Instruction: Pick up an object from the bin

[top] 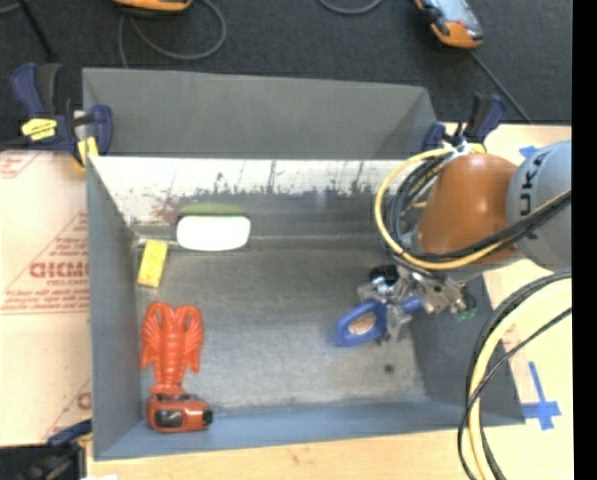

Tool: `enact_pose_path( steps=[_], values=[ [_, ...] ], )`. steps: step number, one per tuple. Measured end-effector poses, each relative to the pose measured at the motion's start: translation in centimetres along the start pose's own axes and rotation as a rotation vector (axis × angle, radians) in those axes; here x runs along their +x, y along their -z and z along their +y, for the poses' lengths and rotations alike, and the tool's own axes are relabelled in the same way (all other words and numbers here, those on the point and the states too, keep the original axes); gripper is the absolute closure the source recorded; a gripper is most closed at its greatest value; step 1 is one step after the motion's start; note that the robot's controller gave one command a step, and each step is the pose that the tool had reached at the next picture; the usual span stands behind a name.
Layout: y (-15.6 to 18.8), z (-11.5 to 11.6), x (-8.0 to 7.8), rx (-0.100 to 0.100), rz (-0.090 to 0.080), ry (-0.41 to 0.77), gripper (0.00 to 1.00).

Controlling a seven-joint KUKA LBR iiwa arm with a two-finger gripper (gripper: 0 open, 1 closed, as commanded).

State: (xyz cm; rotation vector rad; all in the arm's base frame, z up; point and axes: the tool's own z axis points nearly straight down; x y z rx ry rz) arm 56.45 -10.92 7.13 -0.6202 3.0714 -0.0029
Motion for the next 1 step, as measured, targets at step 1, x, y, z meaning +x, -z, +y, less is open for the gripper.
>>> enact_pose_path(
  steps=[1],
  values=[
    [13.27, 2.03, 0.59, -0.001, 0.005, -0.01, 1.0]
  ],
)
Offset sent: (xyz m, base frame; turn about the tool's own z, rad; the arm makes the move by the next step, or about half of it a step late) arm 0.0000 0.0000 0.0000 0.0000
